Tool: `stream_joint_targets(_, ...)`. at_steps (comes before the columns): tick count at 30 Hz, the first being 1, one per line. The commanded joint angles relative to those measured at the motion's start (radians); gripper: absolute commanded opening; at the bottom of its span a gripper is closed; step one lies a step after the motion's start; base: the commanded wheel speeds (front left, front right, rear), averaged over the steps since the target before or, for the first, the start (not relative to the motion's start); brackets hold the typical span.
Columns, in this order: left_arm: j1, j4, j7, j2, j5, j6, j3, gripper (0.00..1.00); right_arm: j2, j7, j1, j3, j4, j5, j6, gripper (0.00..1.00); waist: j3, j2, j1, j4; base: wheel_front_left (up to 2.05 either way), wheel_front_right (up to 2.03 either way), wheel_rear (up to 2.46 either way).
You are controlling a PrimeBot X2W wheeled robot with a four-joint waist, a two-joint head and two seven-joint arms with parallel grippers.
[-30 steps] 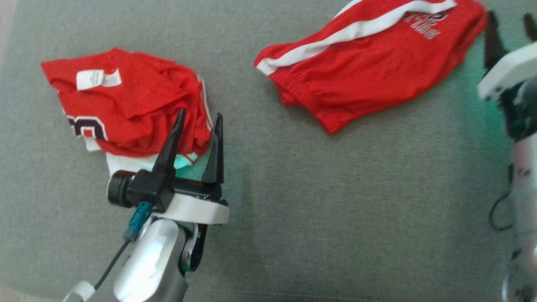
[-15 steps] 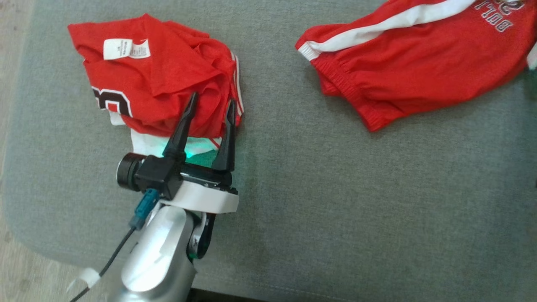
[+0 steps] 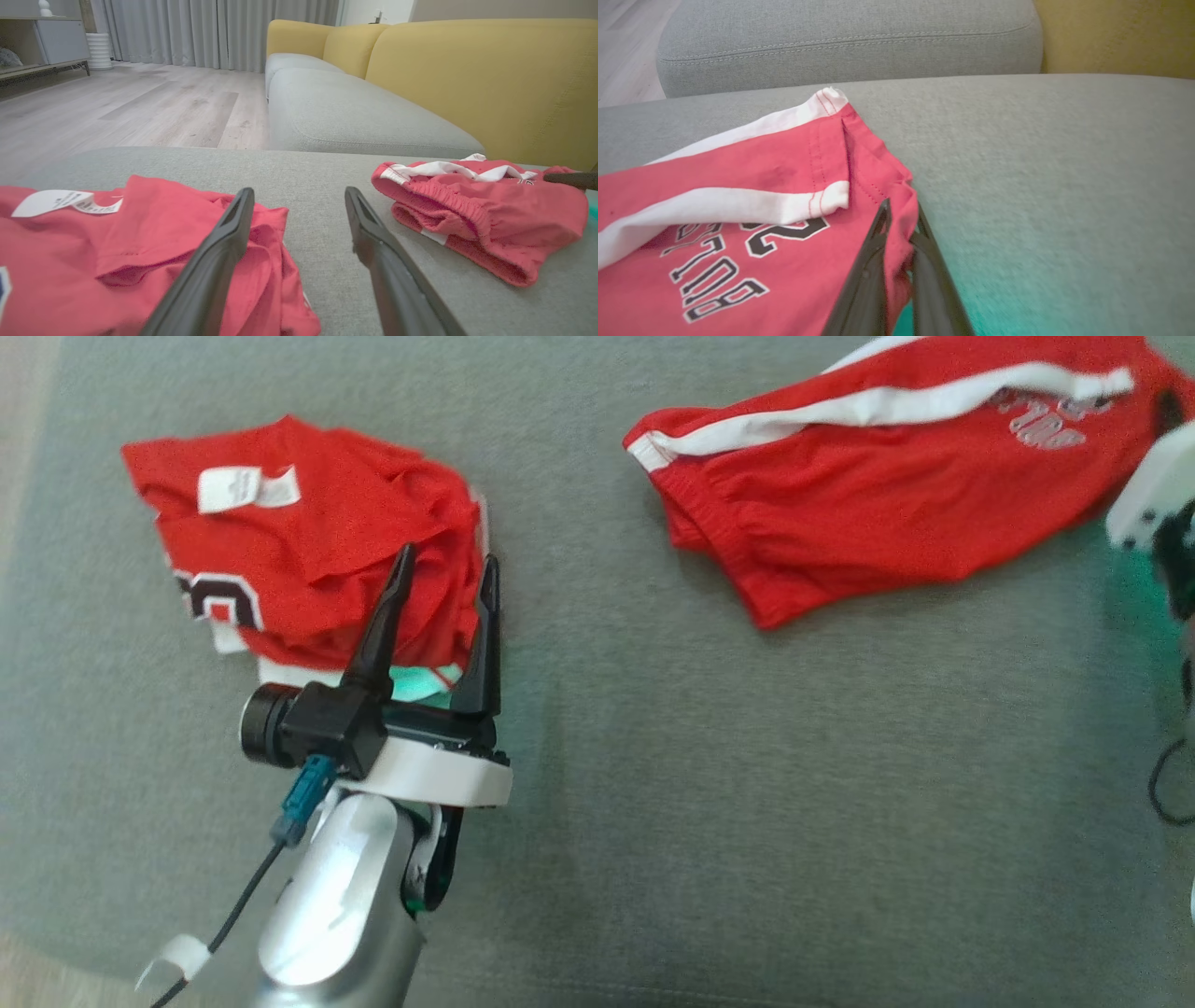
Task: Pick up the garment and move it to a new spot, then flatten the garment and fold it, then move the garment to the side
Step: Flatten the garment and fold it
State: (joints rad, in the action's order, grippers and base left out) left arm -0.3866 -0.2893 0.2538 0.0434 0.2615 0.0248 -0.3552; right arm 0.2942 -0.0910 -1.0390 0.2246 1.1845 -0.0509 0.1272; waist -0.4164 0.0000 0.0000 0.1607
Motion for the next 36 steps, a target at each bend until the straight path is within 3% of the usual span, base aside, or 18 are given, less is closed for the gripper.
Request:
stream_joint_targets(1,0.007,0.019,0.008,0.008,-0.007,-0.005,0.038,1.0,-0.002,0.027,0.023,-0.026,-0.015,0.013,0.003,0.0,0.036,0.0,0.0,-0.039,0.0,0.0,0.0)
stream_joint_targets(14,0.089,0.004,0.008,0.007,-0.005,-0.015,0.06,1.0,0.067,0.19,0.226,0.097,0.007,0.163,0.003,0.0,0.154,0.0,0.0,-0.11,0.0,0.0,0.0)
stream_joint_targets(23,0.12,0.004,0.008,0.007,-0.011,-0.022,0.066,1.0,0.022,0.232,0.279,0.122,-0.026,0.245,0.003,0.0,0.169,0.0,0.0,-0.118,0.0,0.0,0.0)
stream_joint_targets(30,0.124,-0.01,0.008,0.007,-0.012,-0.027,0.063,1.0,-0.044,0.254,0.282,0.046,-0.114,0.328,0.003,0.0,0.196,0.0,0.0,-0.103,0.0,0.0,0.0)
stream_joint_targets(36,0.136,-0.014,0.008,0.007,-0.004,-0.021,0.059,1.0,-0.126,0.233,0.313,-0.126,-0.299,0.496,0.003,0.0,0.231,0.0,0.0,-0.084,0.0,0.0,0.0)
